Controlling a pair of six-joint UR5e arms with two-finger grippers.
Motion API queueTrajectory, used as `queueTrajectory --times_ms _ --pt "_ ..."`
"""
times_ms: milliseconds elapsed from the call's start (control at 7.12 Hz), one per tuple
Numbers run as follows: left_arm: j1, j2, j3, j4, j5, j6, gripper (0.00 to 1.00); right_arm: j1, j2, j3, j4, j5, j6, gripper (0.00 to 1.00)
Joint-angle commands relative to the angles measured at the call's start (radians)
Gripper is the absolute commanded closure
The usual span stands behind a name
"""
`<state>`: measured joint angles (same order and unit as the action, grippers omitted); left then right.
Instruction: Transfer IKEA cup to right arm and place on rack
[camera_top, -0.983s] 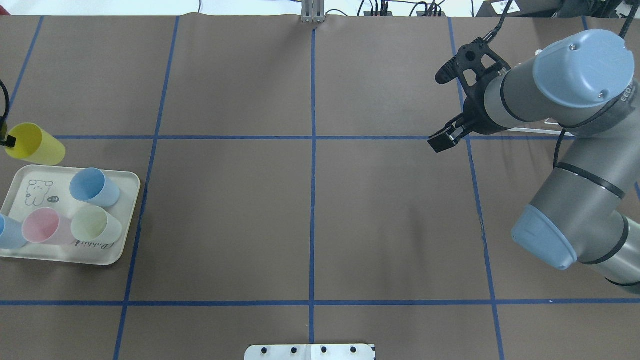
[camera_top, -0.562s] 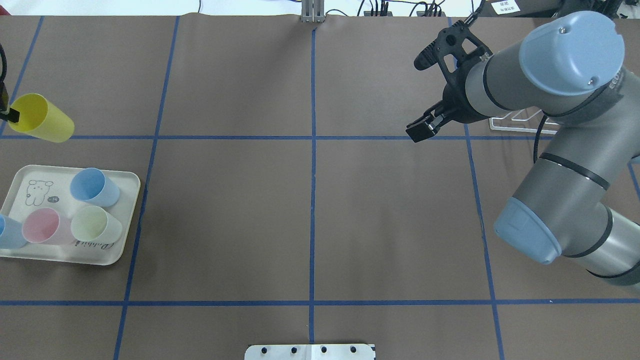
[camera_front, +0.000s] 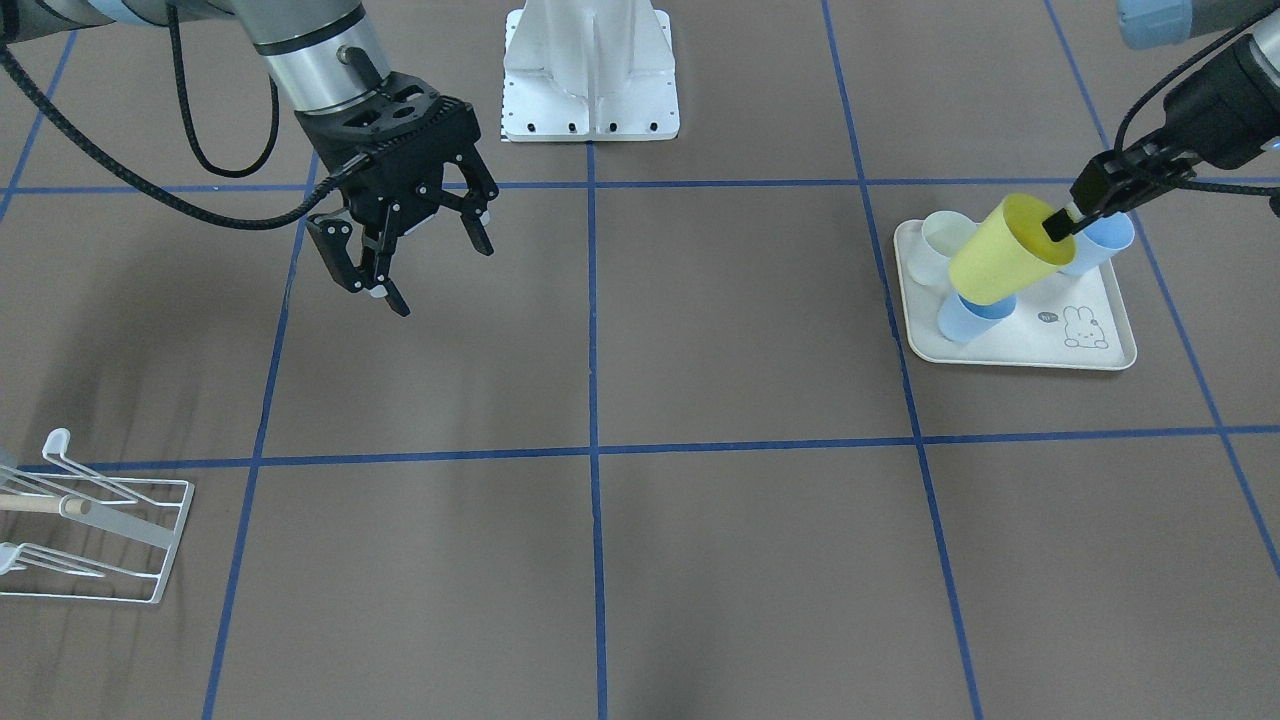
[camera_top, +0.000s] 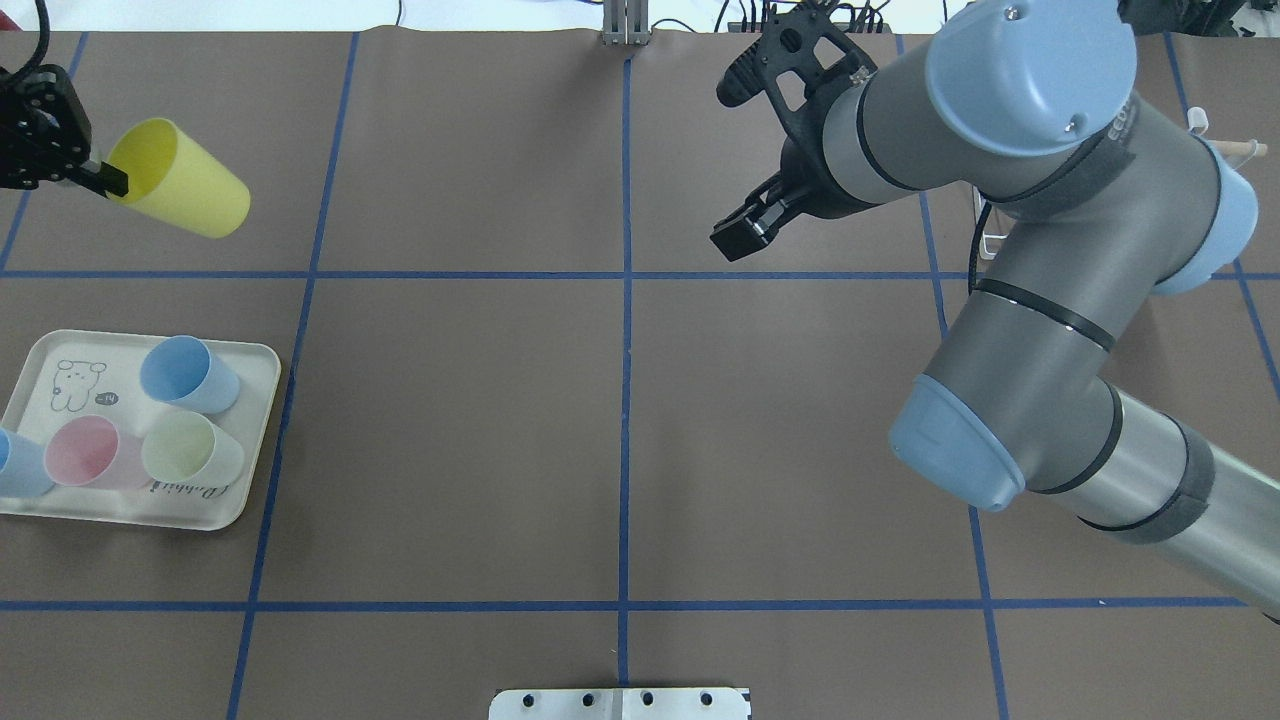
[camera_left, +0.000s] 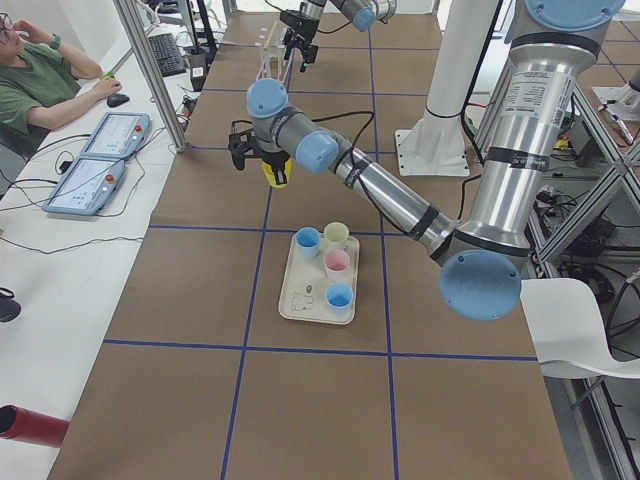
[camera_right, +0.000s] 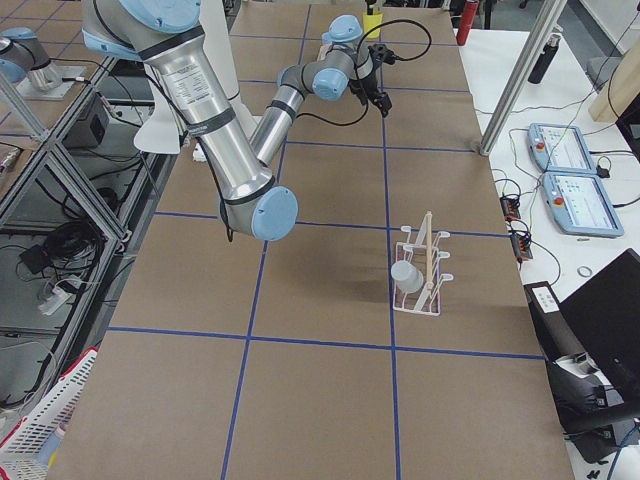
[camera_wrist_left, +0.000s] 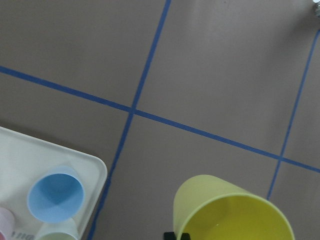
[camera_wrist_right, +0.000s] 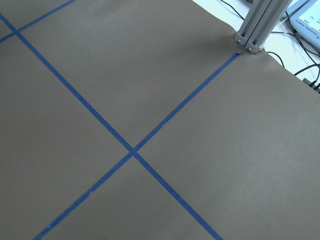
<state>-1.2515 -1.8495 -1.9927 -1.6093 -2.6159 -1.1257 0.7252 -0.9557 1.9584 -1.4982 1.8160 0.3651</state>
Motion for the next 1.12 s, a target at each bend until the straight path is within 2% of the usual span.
queueTrajectory --times_ms 0,281,562,983 --pt "0.009 -0.081 0.0 -0.041 -0.084 -0.199 1.0 -0.061 0.018 -0.07 0.228 -0.103 -0.008 0.01" --pt "0.067 -0.146 0.006 -0.06 -0.087 -0.319 1.0 -0.101 0.018 -0.15 0.512 -0.133 -0.012 0.01" --pt "0.122 -0.21 0.008 -0.072 -0.087 -0.431 1.0 -0.154 0.063 -0.171 0.55 -0.162 -0.014 0.01" --pt "0.139 -0.327 0.075 -0.083 -0.081 -0.574 1.0 -0.243 0.063 -0.193 0.688 -0.332 -0.061 0.04"
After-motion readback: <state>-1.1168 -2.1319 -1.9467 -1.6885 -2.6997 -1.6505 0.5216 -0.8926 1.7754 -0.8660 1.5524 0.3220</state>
